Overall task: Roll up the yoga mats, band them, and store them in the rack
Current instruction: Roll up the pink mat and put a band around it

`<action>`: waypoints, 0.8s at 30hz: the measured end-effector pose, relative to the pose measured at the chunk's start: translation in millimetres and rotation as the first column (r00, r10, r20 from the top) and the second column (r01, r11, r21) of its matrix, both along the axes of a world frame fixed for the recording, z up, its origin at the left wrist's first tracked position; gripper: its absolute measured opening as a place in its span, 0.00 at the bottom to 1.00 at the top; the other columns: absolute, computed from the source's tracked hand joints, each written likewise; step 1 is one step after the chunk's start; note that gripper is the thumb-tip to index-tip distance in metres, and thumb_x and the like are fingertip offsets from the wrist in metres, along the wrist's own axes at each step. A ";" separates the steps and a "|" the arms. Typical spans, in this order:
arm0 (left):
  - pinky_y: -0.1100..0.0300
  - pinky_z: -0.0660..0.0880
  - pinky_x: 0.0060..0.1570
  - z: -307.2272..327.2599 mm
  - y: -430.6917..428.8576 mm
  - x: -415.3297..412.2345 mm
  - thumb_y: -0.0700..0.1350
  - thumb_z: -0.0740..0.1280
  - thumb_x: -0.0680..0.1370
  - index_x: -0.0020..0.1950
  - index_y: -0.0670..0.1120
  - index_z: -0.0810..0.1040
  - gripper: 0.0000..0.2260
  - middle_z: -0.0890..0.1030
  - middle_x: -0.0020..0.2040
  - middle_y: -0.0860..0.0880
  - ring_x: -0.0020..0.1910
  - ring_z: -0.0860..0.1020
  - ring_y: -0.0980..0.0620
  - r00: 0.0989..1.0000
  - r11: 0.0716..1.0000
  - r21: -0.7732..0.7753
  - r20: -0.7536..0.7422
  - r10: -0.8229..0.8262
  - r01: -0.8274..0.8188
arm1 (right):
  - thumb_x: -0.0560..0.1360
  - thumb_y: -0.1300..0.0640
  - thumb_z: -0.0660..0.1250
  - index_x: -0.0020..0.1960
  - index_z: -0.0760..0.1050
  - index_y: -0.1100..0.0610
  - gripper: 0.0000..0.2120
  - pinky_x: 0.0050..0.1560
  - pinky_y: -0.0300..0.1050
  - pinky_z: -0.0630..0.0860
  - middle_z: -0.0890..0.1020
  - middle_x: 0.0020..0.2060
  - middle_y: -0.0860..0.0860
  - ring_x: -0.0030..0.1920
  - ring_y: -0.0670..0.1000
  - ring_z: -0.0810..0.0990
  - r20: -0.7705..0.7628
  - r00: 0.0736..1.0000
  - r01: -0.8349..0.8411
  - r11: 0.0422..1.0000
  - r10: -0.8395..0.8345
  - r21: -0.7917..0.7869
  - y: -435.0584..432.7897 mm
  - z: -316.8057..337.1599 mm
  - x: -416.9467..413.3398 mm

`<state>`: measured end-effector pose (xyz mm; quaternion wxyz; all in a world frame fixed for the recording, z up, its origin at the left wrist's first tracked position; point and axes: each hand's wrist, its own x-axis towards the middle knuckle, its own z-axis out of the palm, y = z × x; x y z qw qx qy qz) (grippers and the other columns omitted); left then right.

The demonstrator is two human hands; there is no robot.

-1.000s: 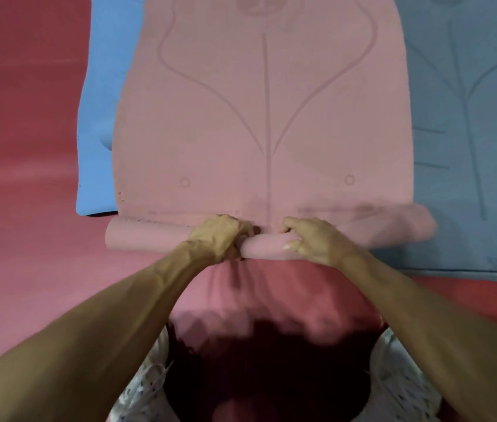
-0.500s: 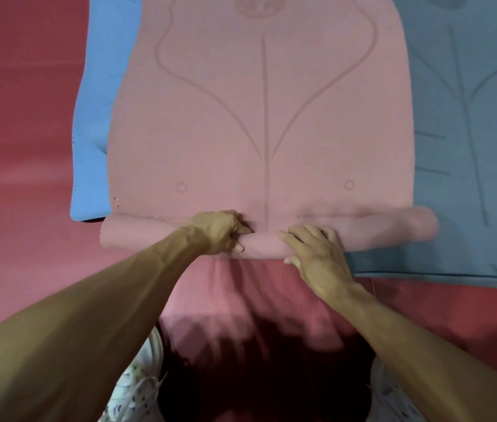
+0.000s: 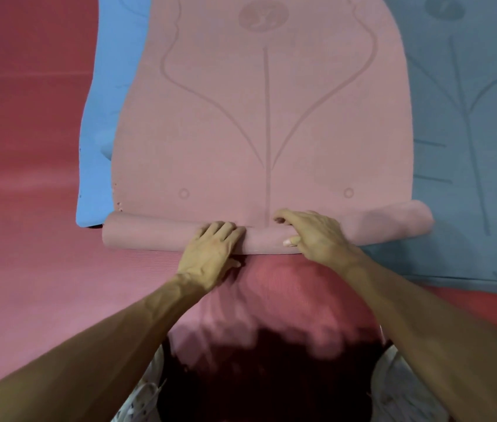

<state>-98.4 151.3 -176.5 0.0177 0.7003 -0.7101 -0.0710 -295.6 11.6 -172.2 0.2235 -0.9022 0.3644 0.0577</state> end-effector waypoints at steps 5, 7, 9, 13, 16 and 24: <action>0.57 0.65 0.58 8.0 -24.2 -3.2 0.43 0.66 0.74 0.66 0.51 0.73 0.20 0.77 0.58 0.52 0.59 0.73 0.48 0.995 0.984 0.156 -0.031 0.092 -0.086 | 0.76 0.51 0.67 0.63 0.72 0.45 0.16 0.58 0.45 0.67 0.76 0.59 0.44 0.61 0.49 0.72 0.026 1.000 0.007 1.000 -0.007 0.001 0.1 -3.6 0.0; 0.57 0.66 0.57 11.6 -32.8 -0.3 0.42 0.65 0.74 0.66 0.53 0.73 0.20 0.77 0.58 0.53 0.59 0.73 0.48 0.996 0.979 0.189 -0.013 0.084 -0.080 | 0.76 0.53 0.67 0.65 0.74 0.47 0.17 0.58 0.44 0.66 0.75 0.58 0.46 0.62 0.50 0.72 0.088 0.995 0.039 0.999 -0.037 -0.014 5.1 -6.4 -1.6; 0.55 0.69 0.54 17.8 -38.7 3.6 0.42 0.65 0.74 0.65 0.55 0.74 0.20 0.77 0.56 0.52 0.58 0.75 0.47 0.993 0.969 0.229 -0.052 0.109 -0.095 | 0.76 0.53 0.67 0.66 0.74 0.49 0.19 0.59 0.49 0.66 0.76 0.57 0.49 0.60 0.54 0.73 0.100 0.995 0.013 0.997 -0.005 -0.081 12.3 -8.8 -4.3; 0.55 0.70 0.53 34.7 -56.1 -0.5 0.42 0.66 0.73 0.65 0.52 0.76 0.20 0.78 0.60 0.46 0.60 0.75 0.43 0.969 0.936 0.301 -0.106 0.224 -0.184 | 0.64 0.48 0.78 0.68 0.73 0.54 0.35 0.63 0.63 0.67 0.76 0.61 0.53 0.59 0.60 0.74 -0.015 1.000 -0.009 0.933 0.004 -0.359 34.5 -21.3 -15.7; 0.55 0.71 0.55 32.0 -65.0 1.8 0.41 0.66 0.73 0.64 0.52 0.77 0.20 0.78 0.63 0.45 0.62 0.75 0.43 0.958 0.922 0.321 -0.112 0.265 -0.217 | 0.59 0.48 0.81 0.68 0.72 0.58 0.40 0.66 0.69 0.65 0.76 0.61 0.56 0.61 0.62 0.73 -0.001 1.000 0.010 0.891 -0.011 -0.454 48.2 -25.9 -17.4; 0.56 0.62 0.59 12.3 -69.5 11.3 0.42 0.64 0.72 0.63 0.54 0.77 0.20 0.81 0.58 0.51 0.59 0.76 0.49 0.989 0.964 0.236 -0.046 0.139 -0.124 | 0.53 0.50 0.83 0.67 0.74 0.48 0.42 0.60 0.66 0.67 0.78 0.57 0.50 0.56 0.56 0.75 -0.014 0.999 0.029 0.908 -0.038 -0.419 31.5 -27.5 -5.9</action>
